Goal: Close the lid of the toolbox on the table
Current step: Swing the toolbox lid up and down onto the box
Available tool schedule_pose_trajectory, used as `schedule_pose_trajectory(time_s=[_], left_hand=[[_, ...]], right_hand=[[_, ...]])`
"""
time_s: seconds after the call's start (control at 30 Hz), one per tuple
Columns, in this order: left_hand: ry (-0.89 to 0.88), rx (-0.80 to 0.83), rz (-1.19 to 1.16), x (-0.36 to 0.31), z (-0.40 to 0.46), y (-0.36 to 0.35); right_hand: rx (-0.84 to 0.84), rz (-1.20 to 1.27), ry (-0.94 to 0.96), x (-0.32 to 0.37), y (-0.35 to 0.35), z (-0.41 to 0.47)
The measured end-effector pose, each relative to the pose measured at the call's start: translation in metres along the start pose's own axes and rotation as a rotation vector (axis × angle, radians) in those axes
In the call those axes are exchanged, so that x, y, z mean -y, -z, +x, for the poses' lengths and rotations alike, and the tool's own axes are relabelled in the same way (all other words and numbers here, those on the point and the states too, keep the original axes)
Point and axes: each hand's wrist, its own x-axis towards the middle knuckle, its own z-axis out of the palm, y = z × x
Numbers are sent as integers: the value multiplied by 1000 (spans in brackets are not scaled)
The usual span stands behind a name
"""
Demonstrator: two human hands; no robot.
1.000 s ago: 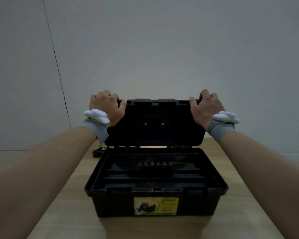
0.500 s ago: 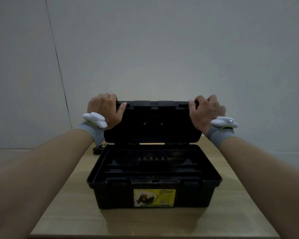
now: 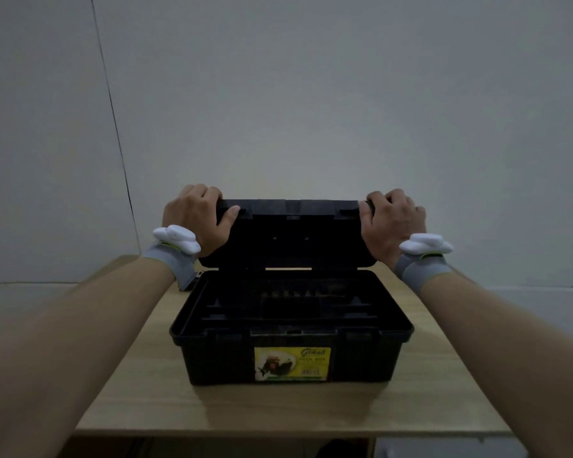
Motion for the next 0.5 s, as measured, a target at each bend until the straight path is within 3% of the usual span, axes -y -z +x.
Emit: schedule_pose_trajectory(time_s=[0.5], left_hand=[[9, 26, -61, -11, -38, 23]], right_hand=[[16, 22, -4, 1, 16, -39]])
